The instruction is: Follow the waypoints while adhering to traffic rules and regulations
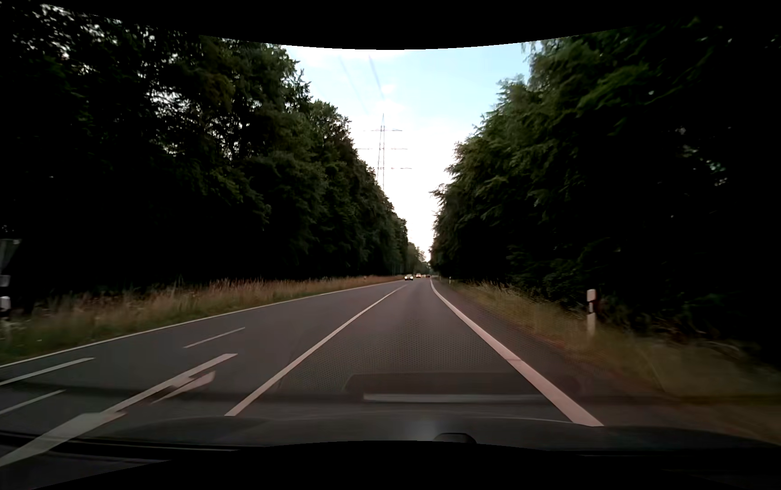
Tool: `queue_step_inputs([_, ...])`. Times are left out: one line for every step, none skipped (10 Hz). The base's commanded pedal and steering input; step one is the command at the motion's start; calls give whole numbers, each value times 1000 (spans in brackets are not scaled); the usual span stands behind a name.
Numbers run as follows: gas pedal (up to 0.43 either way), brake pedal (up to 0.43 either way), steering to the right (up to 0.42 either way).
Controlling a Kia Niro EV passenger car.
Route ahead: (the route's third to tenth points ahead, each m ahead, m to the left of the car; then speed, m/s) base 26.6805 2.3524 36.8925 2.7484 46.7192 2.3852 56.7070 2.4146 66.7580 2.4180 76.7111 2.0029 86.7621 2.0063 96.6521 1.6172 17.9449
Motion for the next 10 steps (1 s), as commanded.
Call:
queue_step_inputs([331, 0, 0])
queue_step_inputs([331, 0, 0])
queue_step_inputs([331, 0, 0])
queue_step_inputs([331, 0, 0])
queue_step_inputs([319, 0, 0])
queue_step_inputs([319, 0, 0])
queue_step_inputs([319, 0, 0])
queue_step_inputs([319, 0, 1])
queue_step_inputs([311, 0, 2])
queue_step_inputs([299, 0, 2])
